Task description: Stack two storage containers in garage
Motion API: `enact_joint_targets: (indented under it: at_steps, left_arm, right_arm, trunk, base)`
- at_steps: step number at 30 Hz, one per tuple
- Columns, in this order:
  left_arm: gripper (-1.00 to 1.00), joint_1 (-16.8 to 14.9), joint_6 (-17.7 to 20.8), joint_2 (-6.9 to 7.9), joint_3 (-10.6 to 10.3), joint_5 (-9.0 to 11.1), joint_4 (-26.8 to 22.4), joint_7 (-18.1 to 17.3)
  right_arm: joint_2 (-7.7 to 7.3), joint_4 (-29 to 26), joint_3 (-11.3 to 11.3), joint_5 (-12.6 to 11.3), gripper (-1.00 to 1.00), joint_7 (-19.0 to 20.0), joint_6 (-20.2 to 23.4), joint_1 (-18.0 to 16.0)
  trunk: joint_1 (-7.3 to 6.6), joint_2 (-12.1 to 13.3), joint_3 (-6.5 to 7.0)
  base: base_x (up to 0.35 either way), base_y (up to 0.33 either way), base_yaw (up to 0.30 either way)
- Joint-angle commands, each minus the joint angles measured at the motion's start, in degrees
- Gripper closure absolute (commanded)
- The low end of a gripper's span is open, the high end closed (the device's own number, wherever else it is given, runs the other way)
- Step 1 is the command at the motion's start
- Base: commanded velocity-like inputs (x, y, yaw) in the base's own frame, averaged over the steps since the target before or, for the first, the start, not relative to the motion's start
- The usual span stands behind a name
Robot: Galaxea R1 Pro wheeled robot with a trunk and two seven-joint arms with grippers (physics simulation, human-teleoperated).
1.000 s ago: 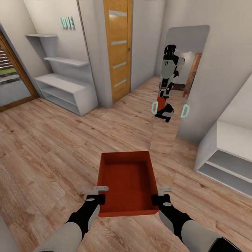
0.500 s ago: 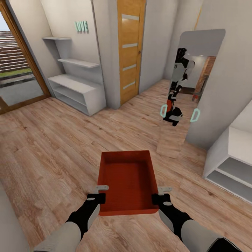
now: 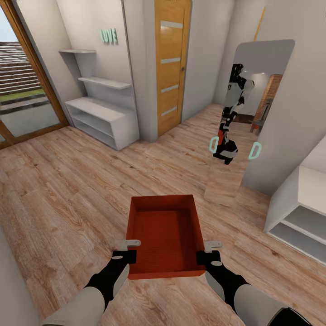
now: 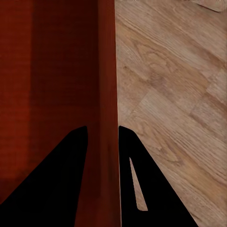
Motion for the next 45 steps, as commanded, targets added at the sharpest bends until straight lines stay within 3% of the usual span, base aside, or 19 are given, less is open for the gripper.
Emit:
enact_joint_targets:
  at_steps: [1, 8, 45]
  left_arm:
    - [1.0, 0.0, 0.3, 1.18, -1.0, 1.1, 0.5, 0.6]
    - [1.0, 0.0, 0.2, 1.18, -1.0, 1.1, 0.6, 0.6]
    - [1.0, 0.0, 0.2, 1.18, -1.0, 1.1, 0.6, 0.6]
  right_arm:
    - [-2.53, -0.3, -1.0, 0.3, 1.0, -0.3, -0.1, -0.1]
    - [-2.53, -0.3, -1.0, 0.3, 1.0, -0.3, -0.1, -0.1]
    - [-2.53, -0.3, -1.0, 0.3, 1.0, -0.3, -0.1, -0.1]
  trunk:
    - [0.01, -0.1, 0.0]
    - [0.01, -0.1, 0.2]
    - [0.01, -0.1, 0.44]
  base:
    - [0.0, 0.0, 0.0]
    - [0.106, 0.0, 0.0]
    - [0.32, 0.0, 0.0]
